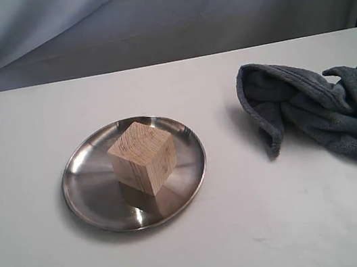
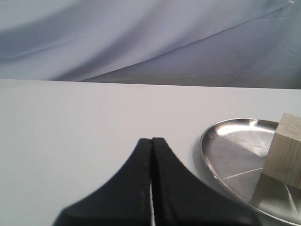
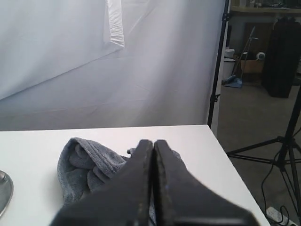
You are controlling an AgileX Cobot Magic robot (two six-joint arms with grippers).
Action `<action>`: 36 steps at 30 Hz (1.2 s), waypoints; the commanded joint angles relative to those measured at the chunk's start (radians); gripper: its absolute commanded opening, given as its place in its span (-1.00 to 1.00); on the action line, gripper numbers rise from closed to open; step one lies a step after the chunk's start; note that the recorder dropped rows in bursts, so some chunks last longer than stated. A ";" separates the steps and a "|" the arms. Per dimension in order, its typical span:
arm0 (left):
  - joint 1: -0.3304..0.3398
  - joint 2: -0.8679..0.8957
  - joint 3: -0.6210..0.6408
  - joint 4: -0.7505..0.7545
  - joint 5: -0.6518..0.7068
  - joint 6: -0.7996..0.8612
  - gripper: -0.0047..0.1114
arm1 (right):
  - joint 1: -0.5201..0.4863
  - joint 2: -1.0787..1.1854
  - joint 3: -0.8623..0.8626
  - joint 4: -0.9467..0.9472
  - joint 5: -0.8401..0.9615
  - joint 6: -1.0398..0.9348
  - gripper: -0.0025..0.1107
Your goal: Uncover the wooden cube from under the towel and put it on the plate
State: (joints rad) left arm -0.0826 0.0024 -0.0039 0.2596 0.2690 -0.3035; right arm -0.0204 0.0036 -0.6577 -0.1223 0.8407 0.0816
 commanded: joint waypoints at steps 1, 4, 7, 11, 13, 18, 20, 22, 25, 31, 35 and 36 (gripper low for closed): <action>0.003 -0.002 0.004 -0.008 -0.002 -0.002 -0.92 | -0.003 -0.004 0.034 -0.005 -0.023 0.002 -0.96; 0.003 -0.002 0.004 -0.008 -0.002 -0.002 -0.92 | -0.003 -0.004 0.093 0.002 -0.123 0.002 -0.96; 0.003 -0.002 0.004 -0.008 -0.002 -0.002 -0.92 | -0.003 -0.004 0.170 0.004 -0.285 0.004 -0.96; 0.003 -0.002 0.004 -0.008 -0.002 -0.002 -0.92 | -0.003 -0.004 0.281 0.004 -0.427 0.004 -0.96; 0.003 -0.002 0.004 -0.008 -0.002 0.001 -0.92 | -0.003 -0.004 0.345 0.004 -0.498 0.010 -0.96; 0.003 -0.002 0.004 -0.008 -0.002 0.001 -0.92 | -0.003 -0.004 0.431 0.043 -0.594 0.024 -0.96; 0.003 -0.002 0.004 -0.008 -0.002 -0.003 -0.92 | -0.003 -0.004 0.461 0.060 -0.598 0.024 -0.96; 0.003 -0.002 0.004 -0.008 -0.002 -0.003 -0.92 | -0.003 -0.004 0.510 0.060 -0.669 0.024 -0.96; 0.003 -0.002 0.004 -0.008 -0.002 -0.003 -0.92 | -0.003 -0.004 0.605 0.087 -0.804 0.024 -0.96; 0.003 -0.002 0.004 -0.008 -0.002 -0.001 -0.92 | -0.003 -0.004 0.658 0.085 -0.721 0.023 -0.96; 0.003 -0.002 0.004 -0.008 -0.002 -0.001 -0.92 | -0.003 -0.004 0.658 0.087 -0.679 0.023 -0.96; 0.003 -0.002 0.004 -0.008 -0.002 -0.001 -0.92 | -0.003 -0.004 0.658 0.087 -0.679 0.023 -0.96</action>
State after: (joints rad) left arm -0.0826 0.0024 -0.0039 0.2596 0.2690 -0.3035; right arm -0.0204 0.0039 -0.0034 -0.0455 0.1453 0.1036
